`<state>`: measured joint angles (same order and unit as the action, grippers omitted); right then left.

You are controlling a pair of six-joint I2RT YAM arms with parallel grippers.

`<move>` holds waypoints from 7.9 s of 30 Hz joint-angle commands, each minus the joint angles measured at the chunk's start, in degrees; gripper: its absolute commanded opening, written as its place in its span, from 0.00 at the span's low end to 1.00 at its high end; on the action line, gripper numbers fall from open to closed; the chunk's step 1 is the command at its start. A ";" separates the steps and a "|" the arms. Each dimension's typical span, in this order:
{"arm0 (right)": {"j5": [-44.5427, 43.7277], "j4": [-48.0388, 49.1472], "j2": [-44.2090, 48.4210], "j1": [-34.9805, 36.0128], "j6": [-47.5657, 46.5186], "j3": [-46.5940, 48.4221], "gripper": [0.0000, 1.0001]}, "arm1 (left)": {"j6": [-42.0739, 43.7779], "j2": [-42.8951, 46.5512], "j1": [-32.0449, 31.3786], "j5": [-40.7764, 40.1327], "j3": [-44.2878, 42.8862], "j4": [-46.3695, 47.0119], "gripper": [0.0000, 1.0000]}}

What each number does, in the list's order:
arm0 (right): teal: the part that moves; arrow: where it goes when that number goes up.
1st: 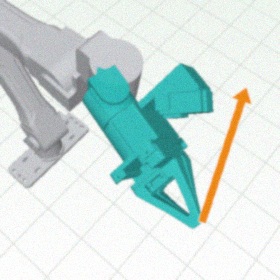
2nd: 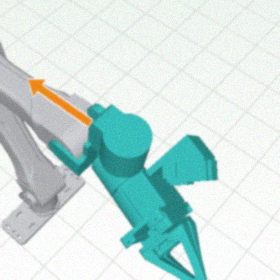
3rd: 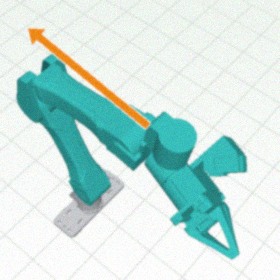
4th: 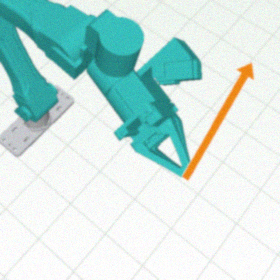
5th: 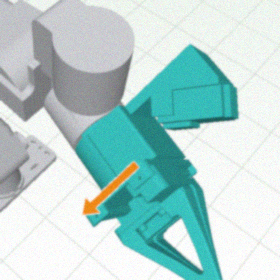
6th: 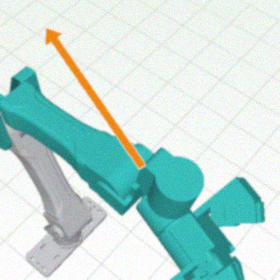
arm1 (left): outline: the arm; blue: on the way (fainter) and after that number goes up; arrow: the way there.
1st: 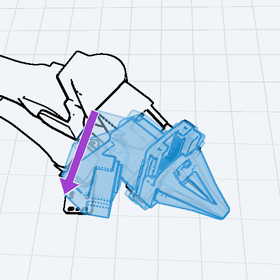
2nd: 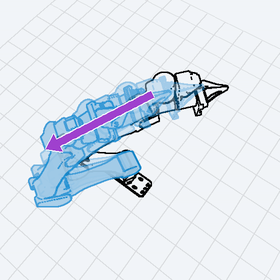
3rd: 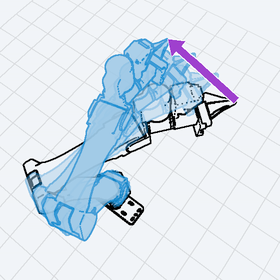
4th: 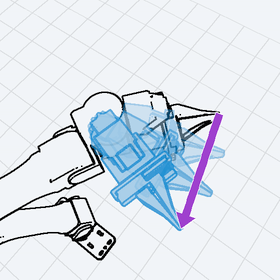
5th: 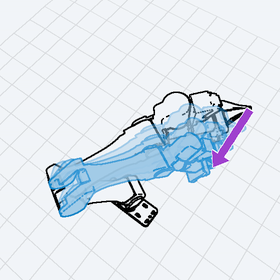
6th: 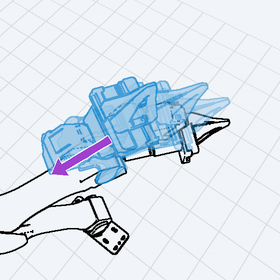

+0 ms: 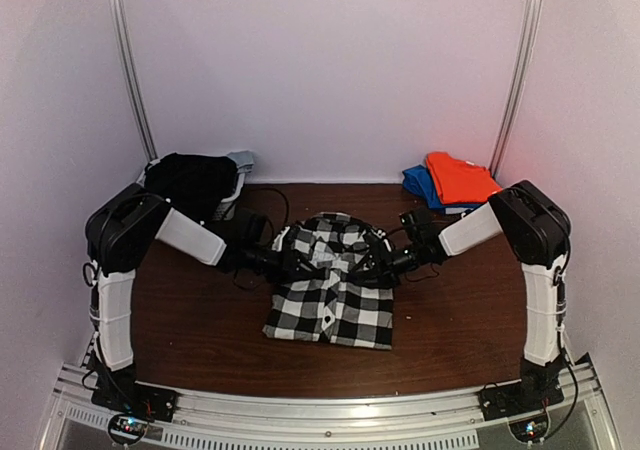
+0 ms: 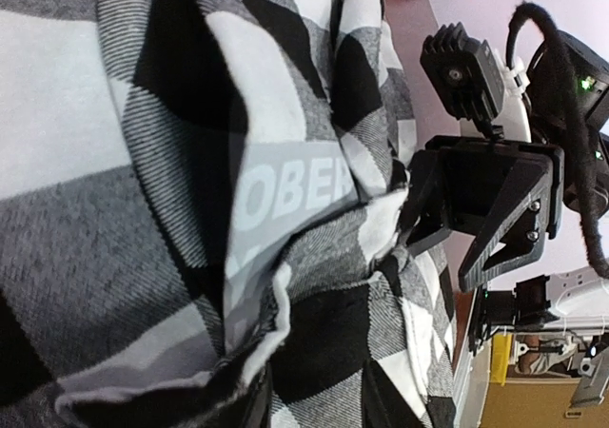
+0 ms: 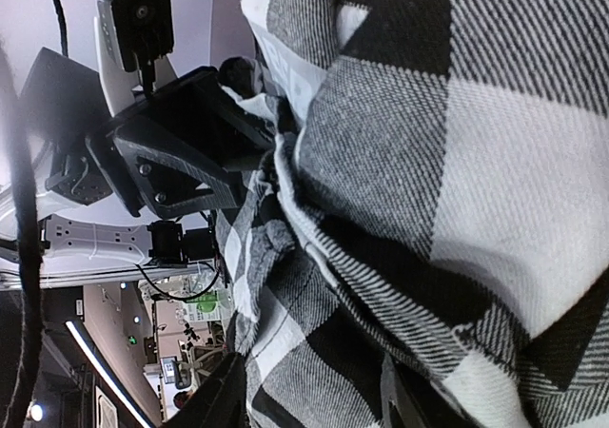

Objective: Fold and stack the mixed laundry pile
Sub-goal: Smooth out the 2/3-rectangle-folded shirt at the center of the board, then pick up the 2/3-rectangle-folded shirt from the center of the board, then fold the 2/3-rectangle-folded shirt at the center of the board, then smooth out the square-folded shirt at the center of the board.

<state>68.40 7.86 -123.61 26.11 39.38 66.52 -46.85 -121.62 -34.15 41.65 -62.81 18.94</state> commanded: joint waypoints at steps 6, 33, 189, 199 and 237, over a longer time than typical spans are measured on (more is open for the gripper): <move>-9.05 -13.09 15.41 1.44 -6.86 -9.22 0.49 | 15.29 21.29 -2.81 -11.50 7.77 -13.67 0.74; -20.72 -35.32 -2.87 13.59 -21.16 15.29 0.36 | 58.78 36.55 -43.95 -72.74 21.23 -25.68 0.98; -29.37 -39.37 31.87 2.83 -11.43 -14.24 0.76 | 15.75 38.80 -14.84 -28.99 19.78 -20.39 0.64; -25.51 -28.58 29.66 2.81 -11.22 -14.61 0.86 | 12.36 33.37 -11.07 -16.62 22.72 -8.51 0.72; -10.77 -25.80 20.40 6.58 -17.92 -9.00 0.61 | 56.04 15.33 -6.70 -0.61 -2.56 -40.63 0.39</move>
<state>55.05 -17.82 -107.00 30.76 20.97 61.65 1.39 -109.62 -40.95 39.77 -68.51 -19.35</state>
